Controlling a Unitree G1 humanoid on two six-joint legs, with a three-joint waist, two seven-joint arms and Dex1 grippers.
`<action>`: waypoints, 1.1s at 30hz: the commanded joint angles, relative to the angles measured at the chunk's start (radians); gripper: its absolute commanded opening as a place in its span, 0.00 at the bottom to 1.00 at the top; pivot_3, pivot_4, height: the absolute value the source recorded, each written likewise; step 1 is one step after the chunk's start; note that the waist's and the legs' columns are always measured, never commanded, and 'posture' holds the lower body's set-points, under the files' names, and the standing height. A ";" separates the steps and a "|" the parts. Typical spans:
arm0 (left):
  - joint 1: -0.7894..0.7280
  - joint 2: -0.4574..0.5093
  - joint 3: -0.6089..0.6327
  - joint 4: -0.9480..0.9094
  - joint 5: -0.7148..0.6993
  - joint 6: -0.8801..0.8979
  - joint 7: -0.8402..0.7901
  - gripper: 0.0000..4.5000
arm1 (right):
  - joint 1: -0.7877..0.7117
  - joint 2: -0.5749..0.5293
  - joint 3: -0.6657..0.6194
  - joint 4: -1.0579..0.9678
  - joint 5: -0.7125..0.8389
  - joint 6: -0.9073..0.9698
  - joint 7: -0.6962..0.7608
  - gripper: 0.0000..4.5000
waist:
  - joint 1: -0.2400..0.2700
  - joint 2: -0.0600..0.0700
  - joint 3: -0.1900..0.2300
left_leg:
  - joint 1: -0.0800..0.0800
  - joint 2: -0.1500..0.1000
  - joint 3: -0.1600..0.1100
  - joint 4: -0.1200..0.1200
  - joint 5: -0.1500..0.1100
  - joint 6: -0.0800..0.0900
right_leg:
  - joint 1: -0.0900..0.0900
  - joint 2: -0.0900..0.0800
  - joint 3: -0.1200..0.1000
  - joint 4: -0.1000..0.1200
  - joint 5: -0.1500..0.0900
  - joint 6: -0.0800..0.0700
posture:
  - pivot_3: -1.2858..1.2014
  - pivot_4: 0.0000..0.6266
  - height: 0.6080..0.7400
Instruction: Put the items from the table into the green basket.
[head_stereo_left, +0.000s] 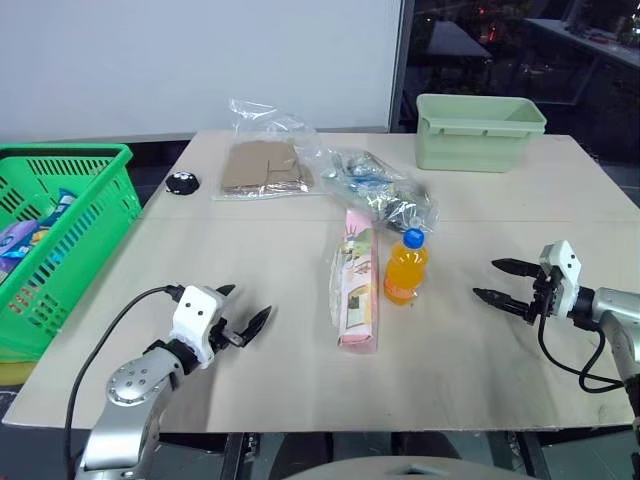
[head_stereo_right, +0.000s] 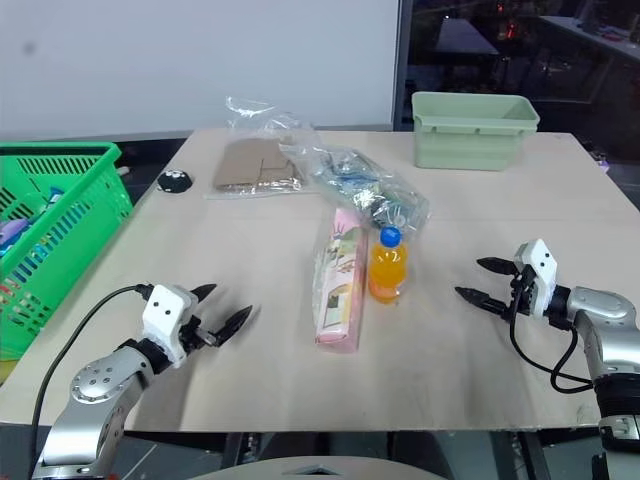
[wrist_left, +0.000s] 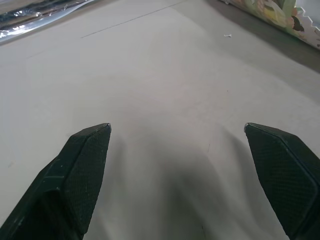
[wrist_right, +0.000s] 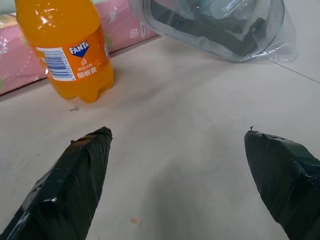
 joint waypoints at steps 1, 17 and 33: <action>-0.009 0.023 0.020 -0.005 -0.029 -0.009 -0.037 0.98 | 0.011 -0.025 -0.020 -0.068 0.026 0.014 0.028 1.00 | 0.001 0.000 0.000 | 0.000 0.000 0.000 0.000 0.000 0.000 | 0.000 0.000 0.000 0.000 0.000 0.000 | 0.56 0.00 1.00; -0.013 0.026 0.021 -0.014 -0.035 -0.017 -0.053 0.98 | 0.011 -0.023 -0.004 -0.107 -0.018 -0.016 -0.009 1.00 | 0.012 0.000 0.000 | 0.000 0.000 0.000 0.000 0.000 0.000 | 0.000 0.000 0.000 0.000 0.000 0.000 | 0.56 0.00 1.00; -0.086 0.189 0.097 -0.238 -0.346 0.143 -0.266 0.98 | -0.414 0.135 0.209 0.440 -0.404 -0.675 -0.204 1.00 | 0.007 0.000 0.001 | 0.000 0.000 0.001 -0.001 0.000 0.000 | 0.000 0.000 0.000 0.000 0.002 -0.003 | 0.57 0.00 1.00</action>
